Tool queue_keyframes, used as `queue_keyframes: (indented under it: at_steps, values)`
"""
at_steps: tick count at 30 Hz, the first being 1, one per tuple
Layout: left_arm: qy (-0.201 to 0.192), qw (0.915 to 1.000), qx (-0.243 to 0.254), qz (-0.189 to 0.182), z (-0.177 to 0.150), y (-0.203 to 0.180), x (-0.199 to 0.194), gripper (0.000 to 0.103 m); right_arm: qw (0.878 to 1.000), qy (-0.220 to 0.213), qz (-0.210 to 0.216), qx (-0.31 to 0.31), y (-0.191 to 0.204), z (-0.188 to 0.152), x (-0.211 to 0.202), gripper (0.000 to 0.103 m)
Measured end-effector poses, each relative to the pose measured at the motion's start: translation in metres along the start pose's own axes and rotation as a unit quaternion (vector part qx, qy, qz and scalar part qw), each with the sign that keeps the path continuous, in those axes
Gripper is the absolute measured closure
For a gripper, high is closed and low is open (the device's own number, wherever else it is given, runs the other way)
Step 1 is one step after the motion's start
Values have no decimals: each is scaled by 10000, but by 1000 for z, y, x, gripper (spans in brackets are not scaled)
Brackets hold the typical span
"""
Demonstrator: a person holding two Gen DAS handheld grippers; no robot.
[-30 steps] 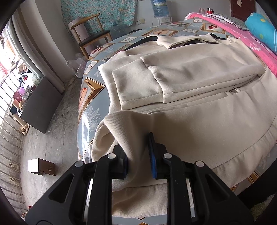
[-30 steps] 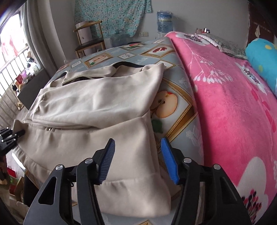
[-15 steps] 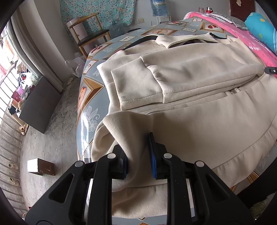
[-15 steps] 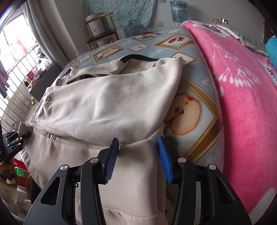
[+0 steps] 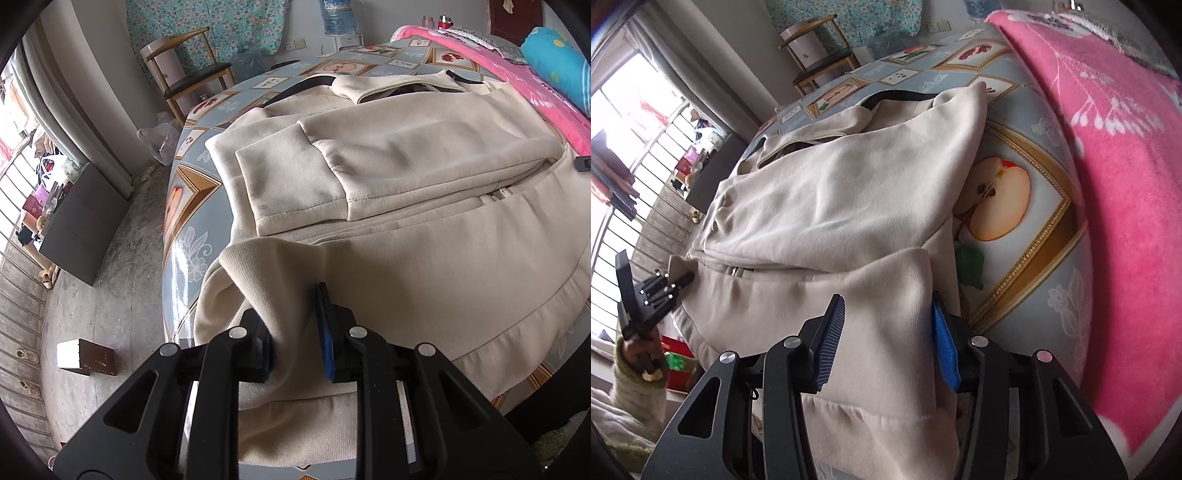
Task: Fold large clothes
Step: 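Hold the side edge with the left tool while the right tool grasps the opposite side edge, then lift both held side edges and fold them toward each other over the jacket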
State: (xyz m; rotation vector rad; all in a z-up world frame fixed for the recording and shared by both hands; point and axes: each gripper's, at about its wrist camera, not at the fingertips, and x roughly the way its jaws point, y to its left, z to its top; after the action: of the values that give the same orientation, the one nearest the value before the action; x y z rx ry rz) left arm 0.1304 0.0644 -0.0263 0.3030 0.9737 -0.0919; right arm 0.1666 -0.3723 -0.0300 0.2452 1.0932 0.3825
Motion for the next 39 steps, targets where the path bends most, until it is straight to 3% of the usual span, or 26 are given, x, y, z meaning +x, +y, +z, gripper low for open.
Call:
queue_keyframes:
  at_steps: [6, 11, 15, 18, 22, 27, 31, 39]
  values:
    - [-17, 9999, -83, -83, 0, 1, -1, 83, 9996, 147, -32, -223, 9, -13, -8, 67]
    - [-47, 9999, -76, -73, 0, 1, 0, 83, 9973, 97, -522, -516, 22, -17, -8, 76]
    - [-59, 9999, -102, -61, 0, 1, 0, 84, 9904, -22, -1150, -763, 39, -18, -5, 92]
    - [-96, 9999, -55, 71, -1, -2, -2, 87, 9738, -353, -1812, -1325, 71, -29, -15, 96]
    - [-105, 9993, 134, 334, -1, -10, -5, 88, 9282, -602, -2921, -2225, 111, -49, -7, 96]
    - [-35, 9982, 208, 557, 2, -17, -2, 88, 9054, -425, -3520, -2336, 109, -52, 22, 96]
    - [0, 9980, 162, 606, 2, -17, -2, 88, 9135, -407, -3459, -2100, 101, -48, 21, 96]
    - [24, 9979, 121, 630, 1, -17, -1, 88, 9126, -311, -3498, -2094, 104, -49, 29, 96]
